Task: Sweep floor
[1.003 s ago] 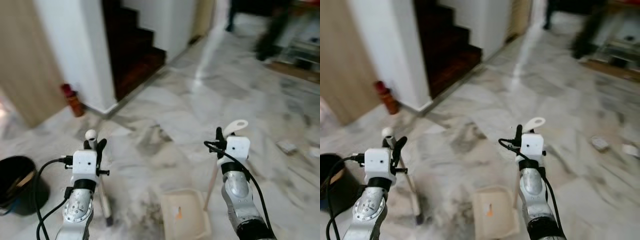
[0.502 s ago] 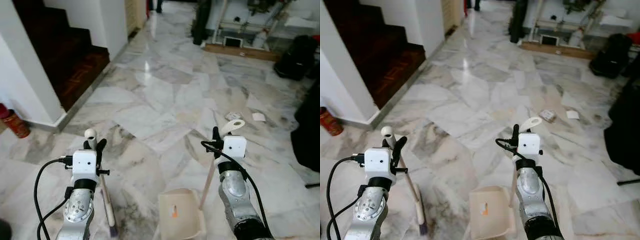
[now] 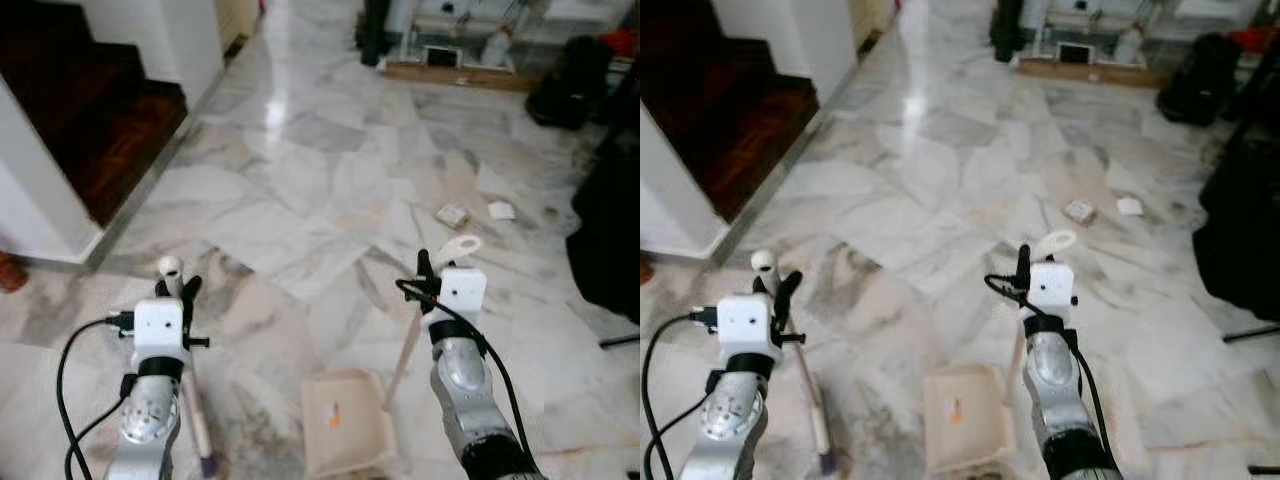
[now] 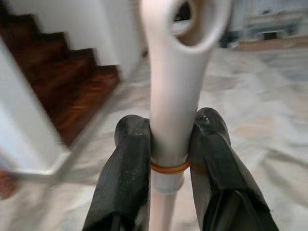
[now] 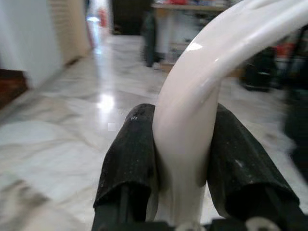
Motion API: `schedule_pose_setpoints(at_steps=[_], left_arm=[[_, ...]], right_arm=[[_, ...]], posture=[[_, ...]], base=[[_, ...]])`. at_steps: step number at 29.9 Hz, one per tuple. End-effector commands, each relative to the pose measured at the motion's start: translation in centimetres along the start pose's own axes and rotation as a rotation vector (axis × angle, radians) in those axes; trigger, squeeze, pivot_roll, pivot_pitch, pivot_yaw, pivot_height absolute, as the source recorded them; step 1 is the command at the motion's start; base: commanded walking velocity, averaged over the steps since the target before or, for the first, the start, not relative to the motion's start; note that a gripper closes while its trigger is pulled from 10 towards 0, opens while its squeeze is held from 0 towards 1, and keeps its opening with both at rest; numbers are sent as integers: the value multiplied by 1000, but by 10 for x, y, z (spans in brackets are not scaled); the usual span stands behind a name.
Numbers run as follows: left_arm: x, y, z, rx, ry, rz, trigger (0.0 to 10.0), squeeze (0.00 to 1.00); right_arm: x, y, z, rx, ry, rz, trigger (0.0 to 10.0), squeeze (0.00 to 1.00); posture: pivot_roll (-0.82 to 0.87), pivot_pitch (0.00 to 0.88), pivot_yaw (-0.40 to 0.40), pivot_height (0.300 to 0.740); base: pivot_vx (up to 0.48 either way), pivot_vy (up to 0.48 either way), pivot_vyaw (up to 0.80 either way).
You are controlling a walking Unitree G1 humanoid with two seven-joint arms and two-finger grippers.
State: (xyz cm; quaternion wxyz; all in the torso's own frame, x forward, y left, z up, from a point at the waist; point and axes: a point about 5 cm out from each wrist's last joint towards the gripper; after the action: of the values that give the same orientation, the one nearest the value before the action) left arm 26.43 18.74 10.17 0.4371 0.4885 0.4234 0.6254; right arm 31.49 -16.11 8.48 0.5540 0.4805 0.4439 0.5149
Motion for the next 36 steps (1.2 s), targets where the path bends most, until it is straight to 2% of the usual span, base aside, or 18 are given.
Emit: schedule_pose_setpoints(at_steps=[1,12,25,36], left_arm=[[4,5,0,-28,2,2,10000,0],[4,6,1,-32,3,-12,10000,0],[6,5,3,-23,3,-13,10000,0],[5,3,3,-18,-7,-15,10000,0]], right_arm=[[0,8,4,-35,6,-11,10000,0],[0,8,4,-39,7,-7,10000,0],[4,10,2,-54,23,-11,10000,0],[5,11,3,-65,25,-11,10000,0]], posture=[[95,102,-11,740],[94,113,-15,740],[76,105,-12,740],[72,89,5,740]], base=[[0,0,-800],[0,0,-770],[0,0,0],[276,0,0]])
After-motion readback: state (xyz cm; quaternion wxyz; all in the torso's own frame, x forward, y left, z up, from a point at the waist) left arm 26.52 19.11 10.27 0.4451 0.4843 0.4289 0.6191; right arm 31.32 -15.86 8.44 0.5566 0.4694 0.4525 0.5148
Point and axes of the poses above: a point about 5 cm out from each wrist's last joint towards the gripper, its own z axis pointing out of the wrist towards the gripper, its own y axis along the axis of the wrist's last joint, x = y × z, and after that the axes turned 4 degrees about z, right-handed
